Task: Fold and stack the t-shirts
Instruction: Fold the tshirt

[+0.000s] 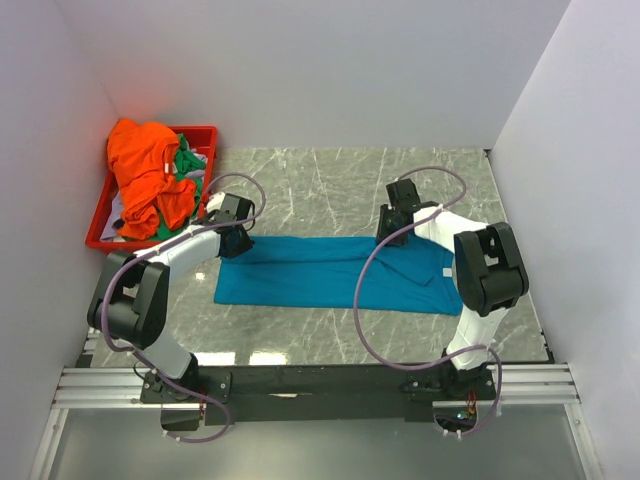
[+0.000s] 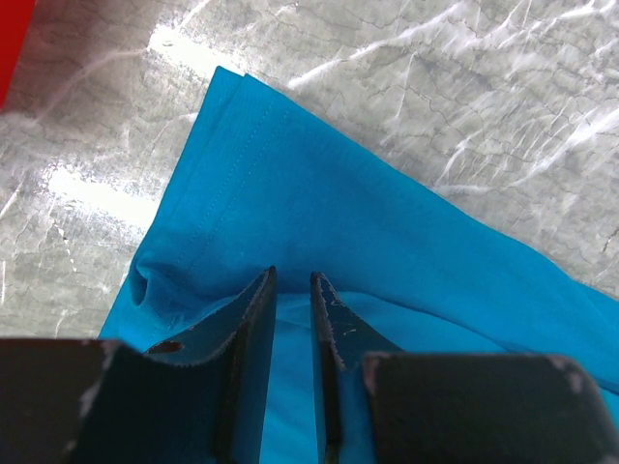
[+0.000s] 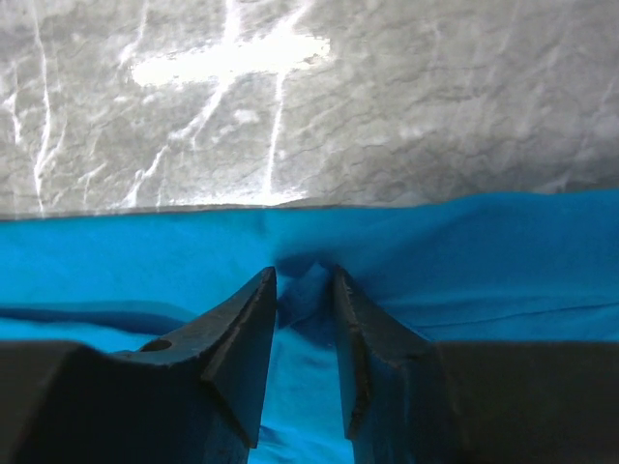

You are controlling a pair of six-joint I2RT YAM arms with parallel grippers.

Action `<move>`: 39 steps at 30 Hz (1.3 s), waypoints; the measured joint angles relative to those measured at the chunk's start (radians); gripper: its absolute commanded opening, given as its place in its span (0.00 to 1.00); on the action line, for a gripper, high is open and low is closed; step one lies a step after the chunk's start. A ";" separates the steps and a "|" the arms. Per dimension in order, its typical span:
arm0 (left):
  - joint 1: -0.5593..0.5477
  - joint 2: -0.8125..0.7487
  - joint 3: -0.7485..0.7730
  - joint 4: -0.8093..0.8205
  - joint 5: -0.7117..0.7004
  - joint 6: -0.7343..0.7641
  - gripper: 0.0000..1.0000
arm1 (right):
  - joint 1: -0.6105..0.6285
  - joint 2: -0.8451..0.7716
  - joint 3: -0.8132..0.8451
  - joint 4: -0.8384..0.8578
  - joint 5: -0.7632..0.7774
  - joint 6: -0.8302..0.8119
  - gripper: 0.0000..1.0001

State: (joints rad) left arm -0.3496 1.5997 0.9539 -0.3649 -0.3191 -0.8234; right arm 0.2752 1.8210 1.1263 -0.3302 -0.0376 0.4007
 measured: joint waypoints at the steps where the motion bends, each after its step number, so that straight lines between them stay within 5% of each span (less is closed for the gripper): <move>1: 0.000 0.000 0.000 0.000 0.000 0.000 0.26 | 0.003 0.000 0.000 0.000 0.001 -0.001 0.30; 5: 0.000 0.000 0.000 0.001 0.000 0.000 0.26 | 0.009 -0.002 0.000 -0.003 0.005 0.002 0.14; 10: 0.000 0.000 -0.002 0.002 0.000 0.000 0.26 | 0.009 -0.035 -0.003 -0.019 0.011 0.004 0.06; 39: 0.000 -0.121 -0.101 0.048 0.028 -0.011 0.29 | 0.083 -0.433 -0.357 0.015 0.000 0.102 0.08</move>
State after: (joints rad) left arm -0.3496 1.4792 0.8528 -0.3168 -0.2913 -0.8345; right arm 0.3584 1.3884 0.7692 -0.3149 -0.0380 0.5030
